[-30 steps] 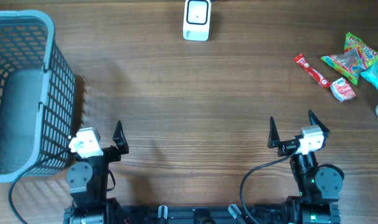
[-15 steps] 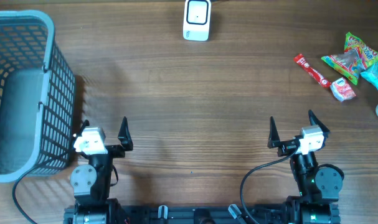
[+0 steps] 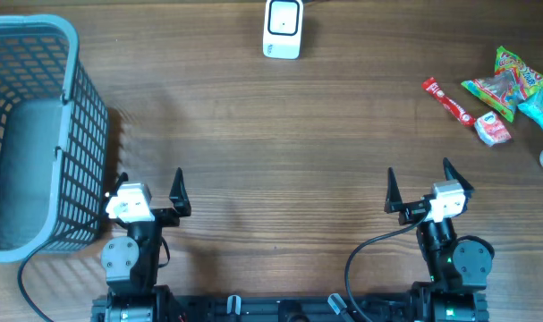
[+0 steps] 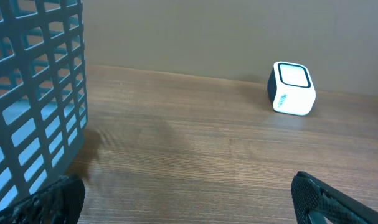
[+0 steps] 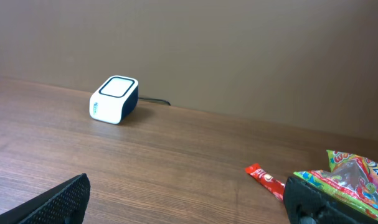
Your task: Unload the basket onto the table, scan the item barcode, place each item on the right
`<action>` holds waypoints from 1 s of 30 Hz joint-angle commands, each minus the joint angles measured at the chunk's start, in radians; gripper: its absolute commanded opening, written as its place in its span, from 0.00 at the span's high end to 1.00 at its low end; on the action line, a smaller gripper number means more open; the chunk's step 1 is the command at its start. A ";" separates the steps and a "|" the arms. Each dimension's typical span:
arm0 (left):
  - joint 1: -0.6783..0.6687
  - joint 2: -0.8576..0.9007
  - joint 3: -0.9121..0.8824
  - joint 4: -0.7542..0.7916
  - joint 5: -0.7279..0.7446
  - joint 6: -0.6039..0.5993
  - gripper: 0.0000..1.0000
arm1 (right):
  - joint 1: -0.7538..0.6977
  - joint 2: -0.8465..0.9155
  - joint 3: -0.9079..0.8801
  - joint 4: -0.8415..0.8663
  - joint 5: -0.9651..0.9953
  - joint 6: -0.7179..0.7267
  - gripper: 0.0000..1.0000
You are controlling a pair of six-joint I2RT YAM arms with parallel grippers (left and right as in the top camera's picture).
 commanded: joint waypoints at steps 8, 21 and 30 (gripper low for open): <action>-0.005 0.030 -0.013 0.006 -0.007 0.016 0.00 | 0.005 -0.009 -0.001 0.006 0.014 -0.006 0.00; -0.005 0.030 -0.013 0.006 -0.007 0.016 0.00 | 0.005 -0.009 -0.001 0.006 0.014 -0.006 0.00; -0.005 0.030 -0.013 0.006 -0.007 0.016 0.00 | 0.005 -0.009 -0.001 0.006 0.014 -0.006 0.00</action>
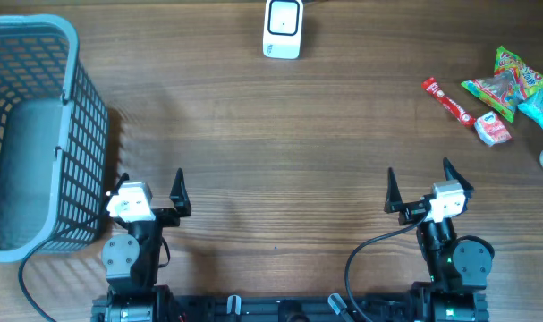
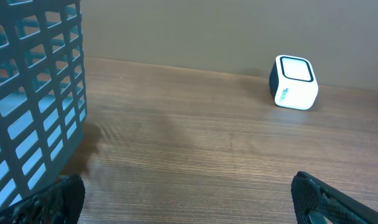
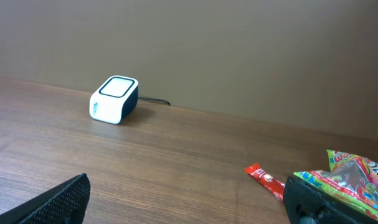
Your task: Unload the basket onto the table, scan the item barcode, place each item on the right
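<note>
A white barcode scanner (image 1: 283, 28) with a dark blue trim stands at the far middle of the wooden table; it also shows in the left wrist view (image 2: 294, 91) and the right wrist view (image 3: 114, 99). Snack items lie at the far right: a thin red packet (image 1: 447, 99), a colourful candy bag (image 1: 511, 83) and a small white and red packet (image 1: 492, 130). My left gripper (image 1: 151, 185) stands open near the front left with nothing between its fingers. My right gripper (image 1: 423, 185) stands open near the front right, also holding nothing.
A grey-blue plastic basket (image 1: 38, 134) fills the left side, right beside my left gripper; its wall shows in the left wrist view (image 2: 33, 93). A white object is cut off at the right edge.
The left wrist view has shifted slightly, the scanner now a little higher and to the right in it. Both grippers remain open and the items have not moved.
</note>
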`<action>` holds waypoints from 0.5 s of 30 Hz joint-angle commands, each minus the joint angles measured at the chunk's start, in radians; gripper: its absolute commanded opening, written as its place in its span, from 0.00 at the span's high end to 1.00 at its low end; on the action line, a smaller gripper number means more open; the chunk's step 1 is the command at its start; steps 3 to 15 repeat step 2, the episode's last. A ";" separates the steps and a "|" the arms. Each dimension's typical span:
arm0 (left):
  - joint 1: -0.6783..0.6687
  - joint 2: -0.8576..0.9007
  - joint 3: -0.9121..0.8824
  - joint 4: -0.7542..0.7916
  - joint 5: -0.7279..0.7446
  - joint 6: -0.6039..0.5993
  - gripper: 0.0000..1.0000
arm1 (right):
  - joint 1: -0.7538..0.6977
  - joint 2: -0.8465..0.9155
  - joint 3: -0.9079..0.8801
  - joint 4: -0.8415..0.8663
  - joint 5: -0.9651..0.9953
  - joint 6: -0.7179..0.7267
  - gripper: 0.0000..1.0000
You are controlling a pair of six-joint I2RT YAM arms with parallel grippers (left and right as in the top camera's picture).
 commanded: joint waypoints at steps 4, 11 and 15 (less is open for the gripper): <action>-0.005 0.005 -0.013 0.006 -0.007 0.015 0.00 | 0.005 -0.009 -0.001 0.005 0.014 -0.006 0.00; -0.005 0.005 -0.013 0.006 -0.007 0.015 0.00 | 0.005 -0.009 -0.001 0.005 0.014 -0.006 0.00; -0.005 0.005 -0.013 0.006 -0.007 0.015 0.00 | 0.005 -0.009 -0.001 0.005 0.014 -0.006 0.00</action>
